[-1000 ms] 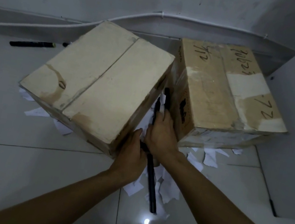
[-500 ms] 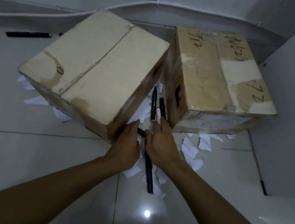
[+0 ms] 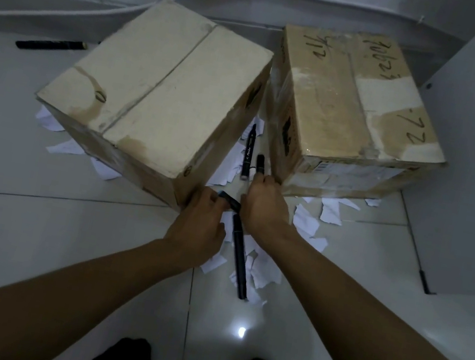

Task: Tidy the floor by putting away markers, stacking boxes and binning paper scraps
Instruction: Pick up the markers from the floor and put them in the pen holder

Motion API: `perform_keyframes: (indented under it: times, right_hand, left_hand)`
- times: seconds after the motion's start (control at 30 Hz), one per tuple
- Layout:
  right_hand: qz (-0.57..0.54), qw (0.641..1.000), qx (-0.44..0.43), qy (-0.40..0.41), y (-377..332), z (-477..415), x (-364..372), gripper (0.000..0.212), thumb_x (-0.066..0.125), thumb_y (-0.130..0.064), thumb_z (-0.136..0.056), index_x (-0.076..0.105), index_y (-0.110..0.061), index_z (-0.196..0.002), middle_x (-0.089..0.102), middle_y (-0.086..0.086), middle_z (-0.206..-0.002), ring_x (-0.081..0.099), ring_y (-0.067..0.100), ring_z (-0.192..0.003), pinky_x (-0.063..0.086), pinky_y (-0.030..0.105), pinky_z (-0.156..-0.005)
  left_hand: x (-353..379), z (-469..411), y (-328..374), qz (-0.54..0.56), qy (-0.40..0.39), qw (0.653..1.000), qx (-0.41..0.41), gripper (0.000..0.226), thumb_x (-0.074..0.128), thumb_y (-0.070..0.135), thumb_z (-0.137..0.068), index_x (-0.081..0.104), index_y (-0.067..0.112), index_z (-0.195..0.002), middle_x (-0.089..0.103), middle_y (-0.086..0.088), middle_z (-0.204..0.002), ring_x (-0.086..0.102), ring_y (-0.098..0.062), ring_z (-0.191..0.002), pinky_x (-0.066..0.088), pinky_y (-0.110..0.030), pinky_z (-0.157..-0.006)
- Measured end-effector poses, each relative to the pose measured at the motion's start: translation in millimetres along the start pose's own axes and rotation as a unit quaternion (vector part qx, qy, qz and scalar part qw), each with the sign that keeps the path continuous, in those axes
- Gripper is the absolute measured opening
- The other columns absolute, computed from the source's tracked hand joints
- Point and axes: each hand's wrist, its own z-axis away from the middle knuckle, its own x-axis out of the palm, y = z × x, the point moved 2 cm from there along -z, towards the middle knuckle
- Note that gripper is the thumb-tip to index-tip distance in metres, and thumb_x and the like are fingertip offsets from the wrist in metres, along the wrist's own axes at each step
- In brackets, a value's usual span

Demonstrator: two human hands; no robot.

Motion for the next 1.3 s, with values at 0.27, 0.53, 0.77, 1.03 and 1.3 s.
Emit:
perform_keyframes:
  times: [0.27,0.53,0.77,1.03,1.3]
  right_hand:
    - [0.002,0.999,0.049,-0.019,-3.4,1.5,-5.5,0.04,0.051,-0.006,-0.096,0.04,0.002,-0.134,0.044,0.02,-0.134,0.059,0.03,-0.109,0.044,0.027,-0.076]
    - [-0.159,0.983,0.095,0.012,4.2,16.4,-19.8,0.028,0.058,-0.022,-0.091,0.05,-0.001,-0.107,0.061,0.016,-0.098,0.058,0.027,-0.081,0.037,0.025,-0.058]
    - [-0.145,0.984,0.101,0.029,-10.8,-31.6,-18.8,0.023,0.053,-0.011,-0.097,0.054,0.005,-0.113,0.062,0.024,-0.115,0.063,0.037,-0.104,0.047,0.035,-0.074]
    - [-0.121,0.986,0.112,0.011,-13.9,-48.1,-9.7,0.028,0.052,-0.01,-0.098,0.052,0.007,-0.12,0.063,0.022,-0.121,0.064,0.033,-0.107,0.048,0.032,-0.079]
    - [-0.126,0.986,0.097,-0.045,18.7,24.9,-32.4,0.016,0.063,-0.017,-0.087,0.059,-0.003,-0.094,0.062,0.011,-0.09,0.056,0.023,-0.076,0.041,0.027,-0.061]
  left_hand:
    - [2.2,-7.7,6.8,0.022,-0.027,0.997,0.064,0.035,0.056,-0.007,-0.073,0.061,0.005,-0.106,0.059,-0.014,-0.097,0.057,-0.031,-0.09,0.05,-0.046,-0.077]
    - [9.4,-24.1,-1.7,-0.004,-0.028,0.998,0.05,0.042,0.06,-0.006,-0.075,0.051,0.013,-0.111,0.064,-0.018,-0.103,0.056,-0.031,-0.097,0.045,-0.039,-0.083]
    - [10.4,-18.7,-7.1,-0.065,-0.058,0.995,0.049,0.032,0.074,-0.006,-0.067,0.07,0.007,-0.096,0.057,-0.011,-0.077,0.058,-0.03,-0.072,0.046,-0.033,-0.058]
    - [8.0,-16.2,-14.1,-0.02,-0.012,0.999,0.049,0.018,0.058,-0.01,-0.076,0.061,0.007,-0.08,0.056,-0.013,-0.074,0.055,-0.029,-0.065,0.043,-0.035,-0.052]
    - [7.2,-11.1,-1.3,-0.091,-0.034,0.972,0.213,0.03,0.051,-0.002,-0.072,0.066,0.01,-0.095,0.062,-0.009,-0.087,0.057,-0.027,-0.08,0.042,-0.033,-0.077]
